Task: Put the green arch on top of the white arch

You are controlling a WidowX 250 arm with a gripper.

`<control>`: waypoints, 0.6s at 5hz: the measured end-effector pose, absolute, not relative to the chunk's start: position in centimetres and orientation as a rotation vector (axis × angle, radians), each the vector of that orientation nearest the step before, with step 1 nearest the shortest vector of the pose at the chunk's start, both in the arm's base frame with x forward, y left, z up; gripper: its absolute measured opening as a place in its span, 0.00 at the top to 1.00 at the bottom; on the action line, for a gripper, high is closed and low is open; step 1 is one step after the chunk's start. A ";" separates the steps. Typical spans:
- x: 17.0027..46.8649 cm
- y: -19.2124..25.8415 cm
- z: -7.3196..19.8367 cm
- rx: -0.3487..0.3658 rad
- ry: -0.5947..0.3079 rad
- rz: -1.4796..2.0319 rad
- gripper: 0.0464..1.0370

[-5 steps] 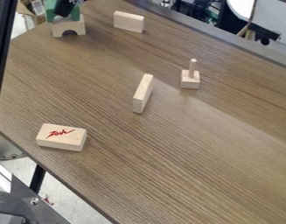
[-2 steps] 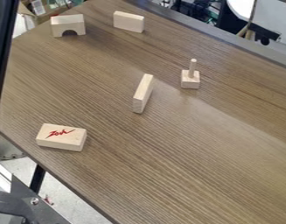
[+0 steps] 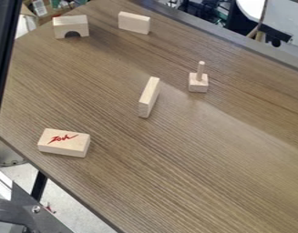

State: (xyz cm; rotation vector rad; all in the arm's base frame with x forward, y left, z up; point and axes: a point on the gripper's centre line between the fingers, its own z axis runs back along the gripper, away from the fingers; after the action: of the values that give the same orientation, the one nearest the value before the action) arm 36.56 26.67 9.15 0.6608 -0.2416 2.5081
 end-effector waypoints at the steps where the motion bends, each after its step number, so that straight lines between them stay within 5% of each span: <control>1: 36.6 26.7 8.5 0.671 -0.228 2.505 0.45; 3: 36.8 26.7 7.6 0.675 -0.215 2.505 0.42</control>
State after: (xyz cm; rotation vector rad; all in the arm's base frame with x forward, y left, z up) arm 36.81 26.68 7.65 0.6747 -0.2152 2.5053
